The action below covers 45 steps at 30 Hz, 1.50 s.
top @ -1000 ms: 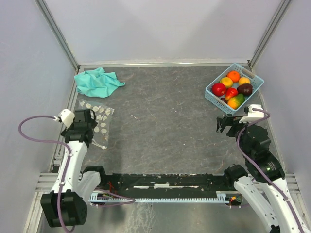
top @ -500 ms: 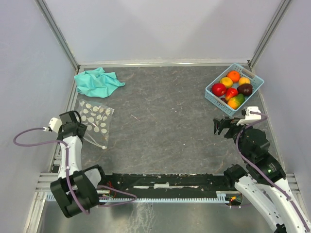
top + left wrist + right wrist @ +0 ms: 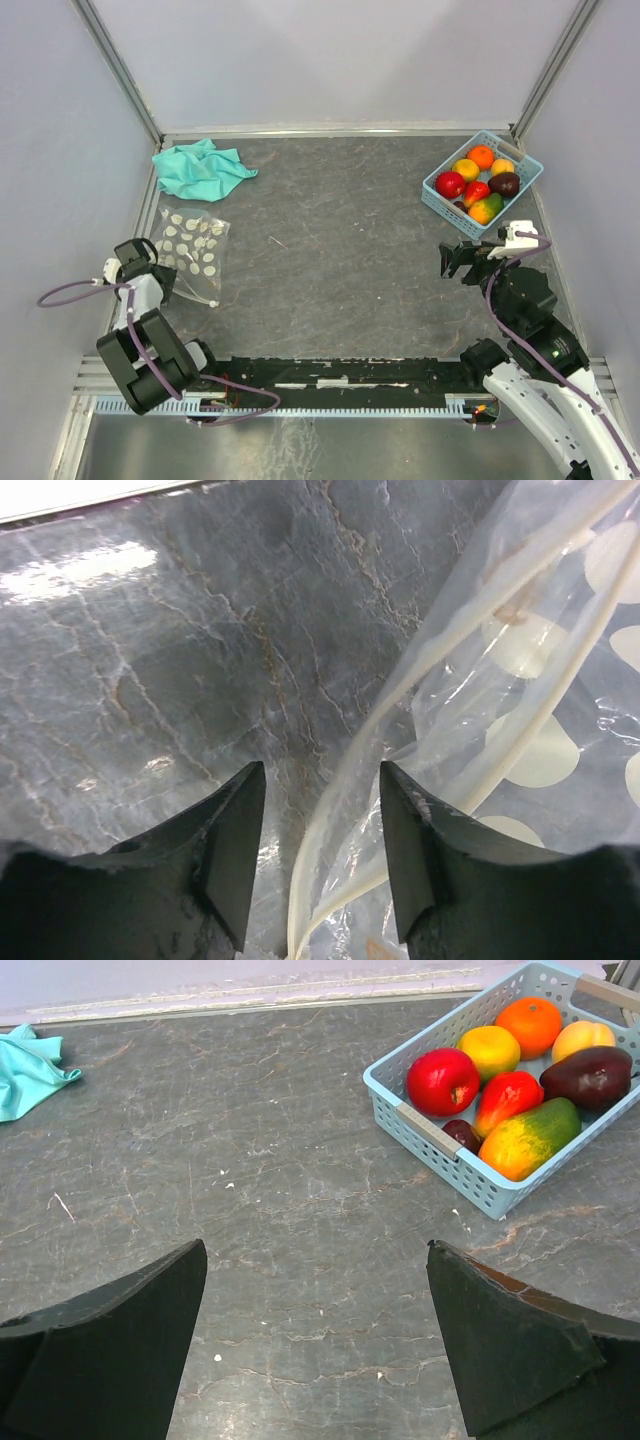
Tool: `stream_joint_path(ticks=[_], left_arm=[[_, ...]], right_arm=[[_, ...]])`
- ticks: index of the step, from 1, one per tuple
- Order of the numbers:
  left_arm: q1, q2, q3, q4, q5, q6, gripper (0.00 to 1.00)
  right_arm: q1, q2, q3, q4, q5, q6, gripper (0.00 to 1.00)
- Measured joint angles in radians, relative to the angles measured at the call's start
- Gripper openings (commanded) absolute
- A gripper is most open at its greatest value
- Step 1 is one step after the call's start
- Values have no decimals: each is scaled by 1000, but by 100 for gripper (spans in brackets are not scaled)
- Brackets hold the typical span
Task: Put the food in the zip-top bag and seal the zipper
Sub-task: Pick up the zipper food storage bag at the center of the board.
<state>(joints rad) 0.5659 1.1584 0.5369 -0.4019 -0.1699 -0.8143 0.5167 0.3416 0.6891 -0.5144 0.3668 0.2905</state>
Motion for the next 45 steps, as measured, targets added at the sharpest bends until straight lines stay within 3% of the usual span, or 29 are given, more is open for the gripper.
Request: stream_joint_path(ticks=[4,11,23,32,37,45], left_arm=[[2,42,-2,35,31,0,30],[4,34,-4,55,76,22,3],[4,-162,-2,-11,195,101,3],[-16,-169,126,-140,367,233,3],[-136,-169,216,-201,409,298,3],[-426,-129,332,-280,418,349,3]], right_arm=[[0,1,0,2,-1,0,99],[0,22,0,2,-19,-11,99],[5,94,8,2,-95,-24,99],[5,221,30,12,-178,-9,99],[5,325,32,51,-280,21,99],[5,488,93,107,-435,35,90]])
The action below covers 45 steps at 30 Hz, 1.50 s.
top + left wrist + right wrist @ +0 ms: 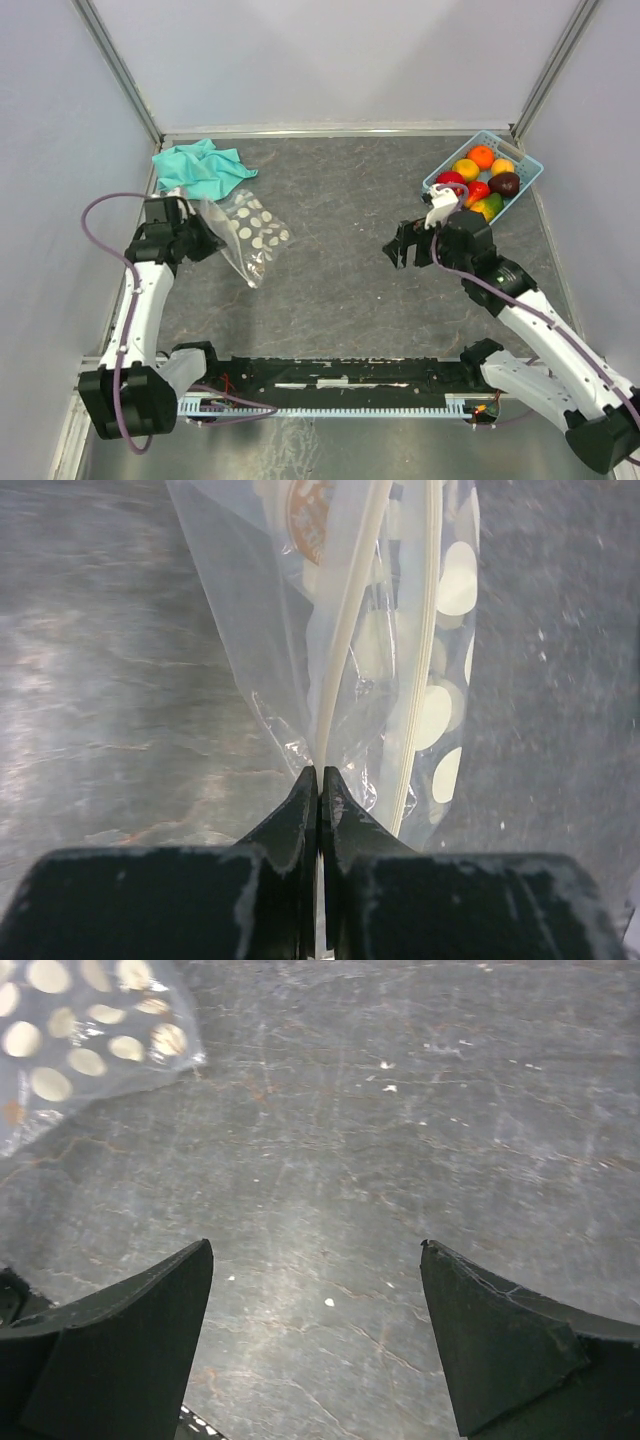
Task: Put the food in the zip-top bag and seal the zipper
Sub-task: Pick up the zipper food storage bag at the center of the board, then open the zipper of the food storage bag.
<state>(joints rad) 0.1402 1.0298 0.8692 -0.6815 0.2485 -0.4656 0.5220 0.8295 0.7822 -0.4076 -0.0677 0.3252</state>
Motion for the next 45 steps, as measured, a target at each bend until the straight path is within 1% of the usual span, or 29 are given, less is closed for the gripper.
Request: stream_joint_path(ticks=[3,8,10,13,17,21,26,30,40,45], left_arm=[[-97,16,14,9,23,-5,3],[-225,44,22,47,22,-47,3],[-283,63,39,63,15,-68,3],[-366,88,68,89,-1,-88,3],[-460,123,104,117,-23,-112,3],[-533,159,139,148,-39,-124,3],[-582,200,155,207,-36,-150,3],[-608,225,158,229,-32,-160,3],[-627,229,164,288,-9,-178,3],[-631,228,164,308,-2,-182,3]], right_arm=[[1,69,29,34,-64,9,87],[7,179,82,78,-157,36,84],[8,211,100,103,-191,65,81],[14,257,122,151,-249,119,78],[44,339,157,219,-293,184,75],[85,417,199,275,-310,253,68],[122,504,226,363,-314,335,64],[148,575,231,431,-305,393,58],[172,656,231,533,-219,454,54],[172,697,231,585,-219,475,44]])
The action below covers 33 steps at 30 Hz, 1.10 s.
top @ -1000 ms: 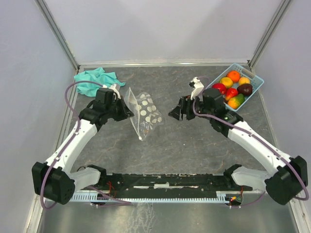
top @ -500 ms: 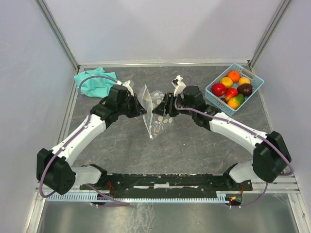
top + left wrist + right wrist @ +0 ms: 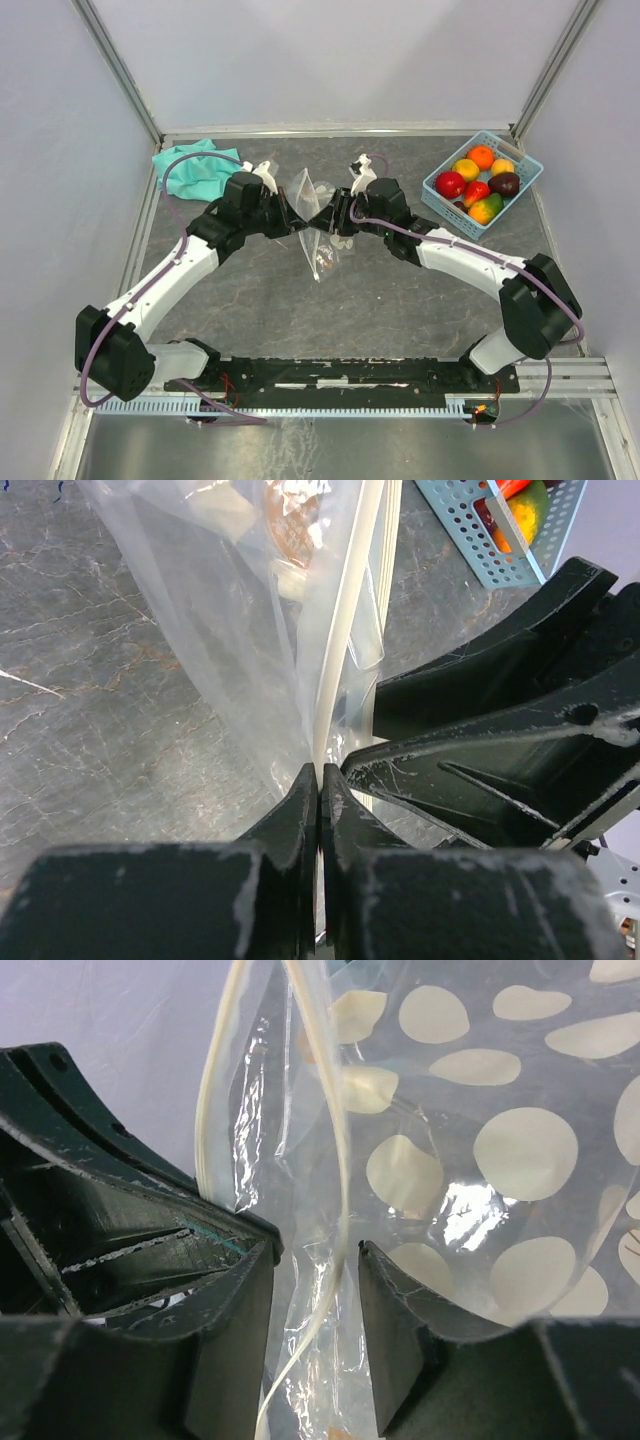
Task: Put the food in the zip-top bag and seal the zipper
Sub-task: Open the zipper of the food storage bag.
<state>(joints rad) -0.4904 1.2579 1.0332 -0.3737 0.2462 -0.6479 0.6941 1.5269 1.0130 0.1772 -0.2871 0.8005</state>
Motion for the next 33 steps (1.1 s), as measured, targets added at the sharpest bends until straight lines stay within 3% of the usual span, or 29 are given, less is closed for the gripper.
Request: stream_joint_path(ticks=[7,8,24,33], left_arm=[[-1,0,-2,8,-6,-7,3],[-1,0,-2,6,-10,-7,3],[-3,13,214,-358,-343,82,3],[-6,68,234,-415,-411,103,3]], right_arm=[[1,26,0,31,-2,13,4],[3,26,2,23,0,5,2],[12,-22,339,-586,152,-286,2],[74,40,569,-824,194,-319,2]])
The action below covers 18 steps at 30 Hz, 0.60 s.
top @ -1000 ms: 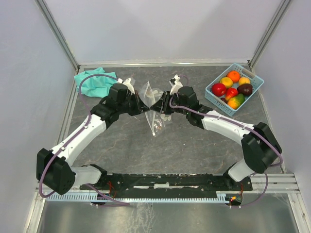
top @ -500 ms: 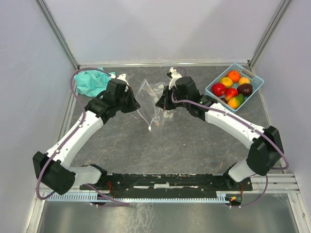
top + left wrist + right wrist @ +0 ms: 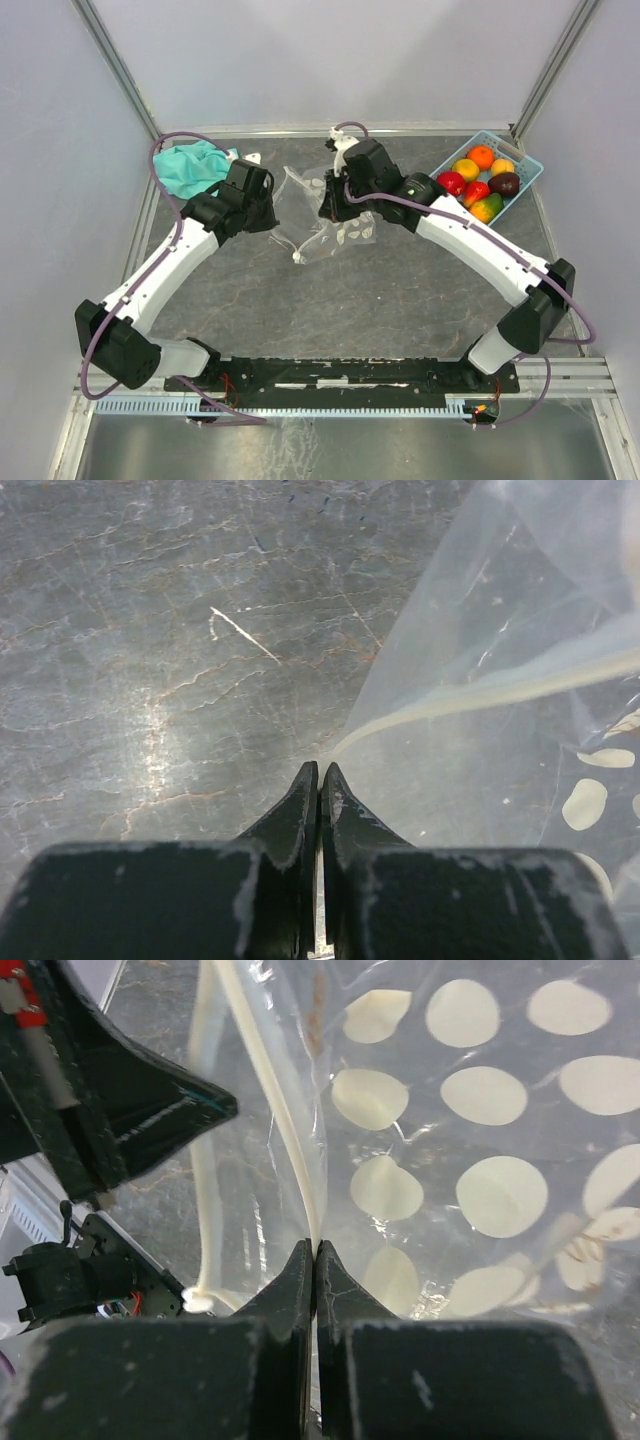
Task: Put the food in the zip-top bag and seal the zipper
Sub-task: Open the zipper of the food storage bag.
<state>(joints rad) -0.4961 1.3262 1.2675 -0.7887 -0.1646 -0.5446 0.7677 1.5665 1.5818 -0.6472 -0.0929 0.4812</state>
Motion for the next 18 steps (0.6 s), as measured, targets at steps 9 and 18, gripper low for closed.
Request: stream_joint_path(ticks=[9,18], left_arm=[[-34,0,6,37,18,-1,3],[-34,-50,9,84,85,-12,3]], right_arm=[[63,106,124,-124,175,-1,10],[57,91,44,8,139,-10,21]])
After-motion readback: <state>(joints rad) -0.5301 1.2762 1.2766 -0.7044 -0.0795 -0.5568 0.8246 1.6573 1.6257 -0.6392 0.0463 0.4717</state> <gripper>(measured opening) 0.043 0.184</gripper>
